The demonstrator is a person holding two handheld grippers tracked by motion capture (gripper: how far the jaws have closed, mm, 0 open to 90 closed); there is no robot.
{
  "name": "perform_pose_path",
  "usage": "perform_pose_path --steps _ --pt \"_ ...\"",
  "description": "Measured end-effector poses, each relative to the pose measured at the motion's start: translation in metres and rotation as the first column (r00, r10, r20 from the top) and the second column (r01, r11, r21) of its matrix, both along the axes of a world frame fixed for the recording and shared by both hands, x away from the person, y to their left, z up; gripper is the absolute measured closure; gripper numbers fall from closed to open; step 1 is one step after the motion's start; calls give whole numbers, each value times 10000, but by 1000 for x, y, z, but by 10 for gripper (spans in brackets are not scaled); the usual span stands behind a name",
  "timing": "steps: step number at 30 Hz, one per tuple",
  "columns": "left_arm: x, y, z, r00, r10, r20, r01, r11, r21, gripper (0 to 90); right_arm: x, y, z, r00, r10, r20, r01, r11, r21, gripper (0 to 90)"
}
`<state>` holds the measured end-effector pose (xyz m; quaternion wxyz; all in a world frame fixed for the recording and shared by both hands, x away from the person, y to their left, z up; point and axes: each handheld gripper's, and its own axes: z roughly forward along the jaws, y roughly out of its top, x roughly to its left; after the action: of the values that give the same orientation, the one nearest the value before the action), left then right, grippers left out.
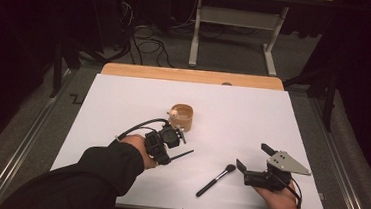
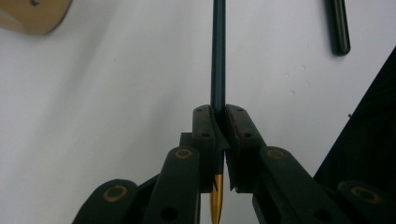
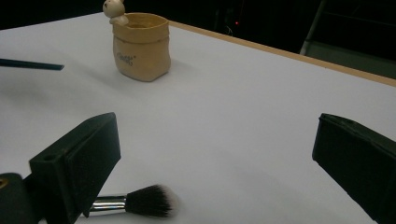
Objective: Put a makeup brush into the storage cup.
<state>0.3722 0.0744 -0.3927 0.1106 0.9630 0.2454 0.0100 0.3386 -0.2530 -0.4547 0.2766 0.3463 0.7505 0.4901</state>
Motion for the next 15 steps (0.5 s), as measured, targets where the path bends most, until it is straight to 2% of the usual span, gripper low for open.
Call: perform_pose_path --steps 8,15 --pt "-3 -5 -1 9976 -591 -351 605 9974 390 832 -1 3 0 9996 268 95 -268 9996 -46 15" --pt "1 0 7 9975 -588 -393 600 9977 319 832 -4 14 11 9973 721 151 -721 9974 -2 16"
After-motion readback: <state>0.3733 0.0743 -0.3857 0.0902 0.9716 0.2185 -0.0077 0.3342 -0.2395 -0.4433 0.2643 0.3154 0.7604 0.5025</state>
